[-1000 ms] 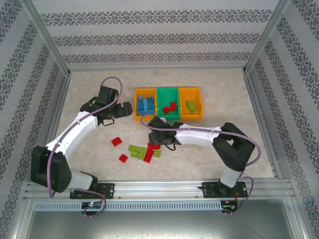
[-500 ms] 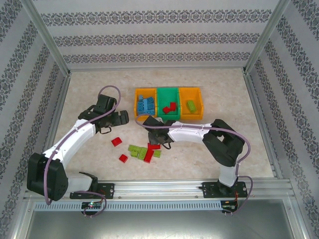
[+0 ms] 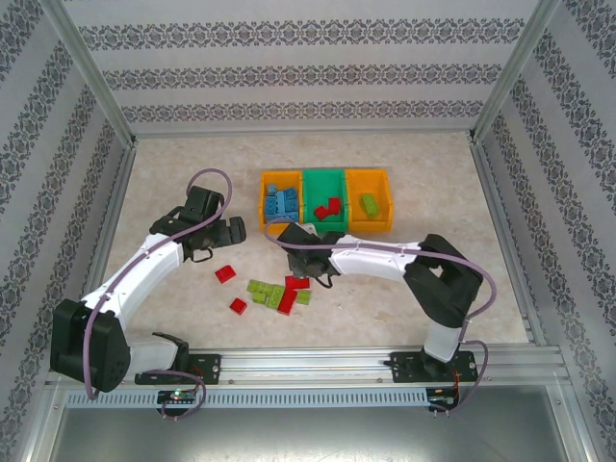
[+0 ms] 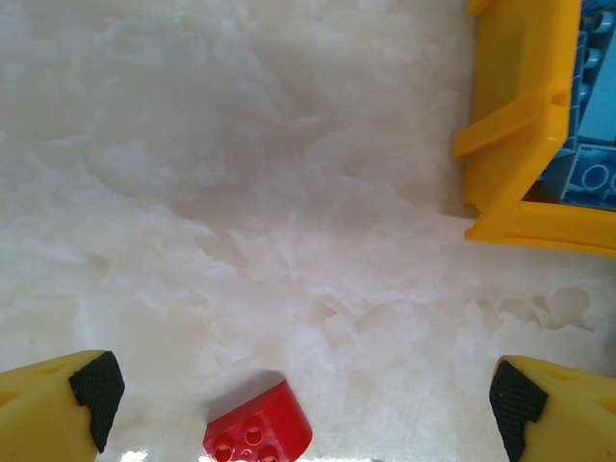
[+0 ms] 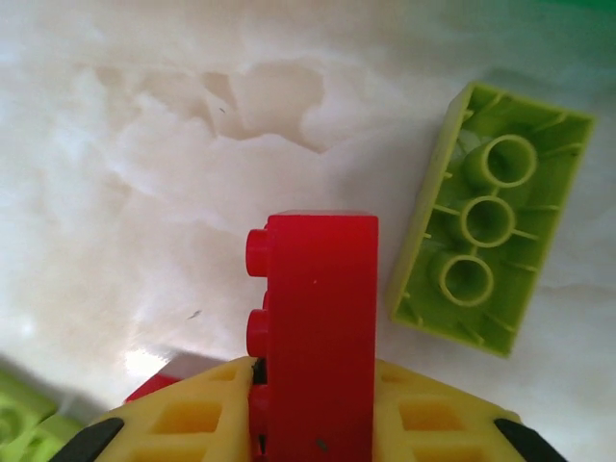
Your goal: Sort the legos into containers by color
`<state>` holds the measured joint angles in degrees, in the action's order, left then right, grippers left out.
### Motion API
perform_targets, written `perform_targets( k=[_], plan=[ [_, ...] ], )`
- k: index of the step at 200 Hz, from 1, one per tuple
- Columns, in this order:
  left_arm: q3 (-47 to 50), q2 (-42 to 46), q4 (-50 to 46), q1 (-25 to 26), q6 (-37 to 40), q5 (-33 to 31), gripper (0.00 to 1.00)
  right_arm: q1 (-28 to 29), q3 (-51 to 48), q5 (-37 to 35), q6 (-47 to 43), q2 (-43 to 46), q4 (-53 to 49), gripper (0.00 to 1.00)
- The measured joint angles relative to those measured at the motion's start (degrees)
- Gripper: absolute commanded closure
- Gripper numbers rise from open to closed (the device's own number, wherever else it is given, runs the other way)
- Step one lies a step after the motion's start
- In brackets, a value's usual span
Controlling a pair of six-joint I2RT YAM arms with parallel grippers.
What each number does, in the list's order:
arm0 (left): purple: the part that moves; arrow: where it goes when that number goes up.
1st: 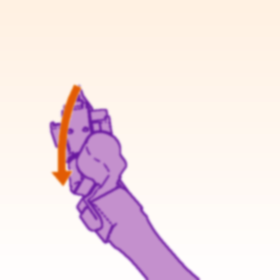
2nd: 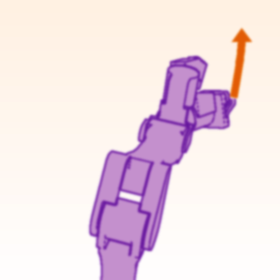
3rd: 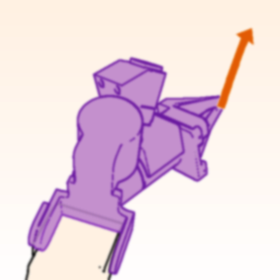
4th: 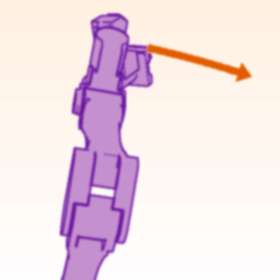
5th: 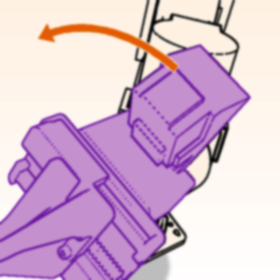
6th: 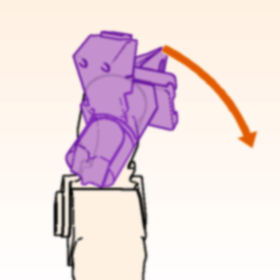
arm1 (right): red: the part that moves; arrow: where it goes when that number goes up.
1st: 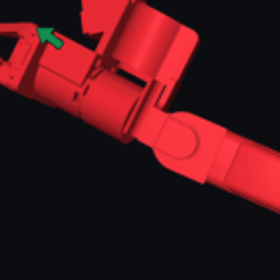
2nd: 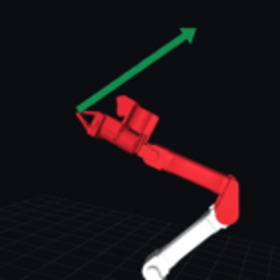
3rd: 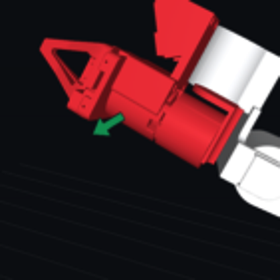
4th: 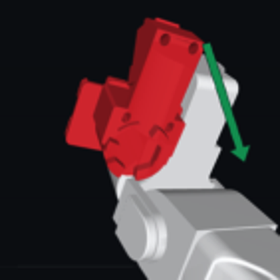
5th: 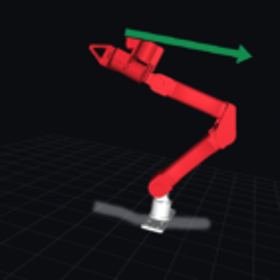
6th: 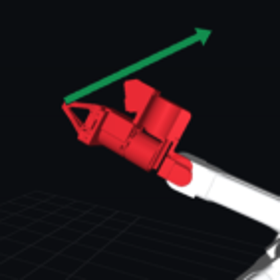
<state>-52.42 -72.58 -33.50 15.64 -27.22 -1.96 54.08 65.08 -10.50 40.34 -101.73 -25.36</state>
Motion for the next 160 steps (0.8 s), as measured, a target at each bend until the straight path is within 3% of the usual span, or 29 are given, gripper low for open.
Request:
perform_targets(
  k=[44, 91, 160],
  plan=[
    [1.22, 0.00, -1.44, 0.00, 0.00, -1.33, 0.01, -2.12, -0.11, 0.00, -1.75, 8.04, 0.28, 0.77],
    [4.81, 0.02, -2.29, 0.00, -0.98, -1.03, 0.01, -12.96, 1.01, 0.02, -6.51, 9.22, 0.26, 0.78],
    [8.35, -0.02, -2.25, -0.02, -4.59, 1.77, 0.01, -22.93, 14.67, 3.23, -12.57, -3.28, 1.40, 0.73]
  ],
)
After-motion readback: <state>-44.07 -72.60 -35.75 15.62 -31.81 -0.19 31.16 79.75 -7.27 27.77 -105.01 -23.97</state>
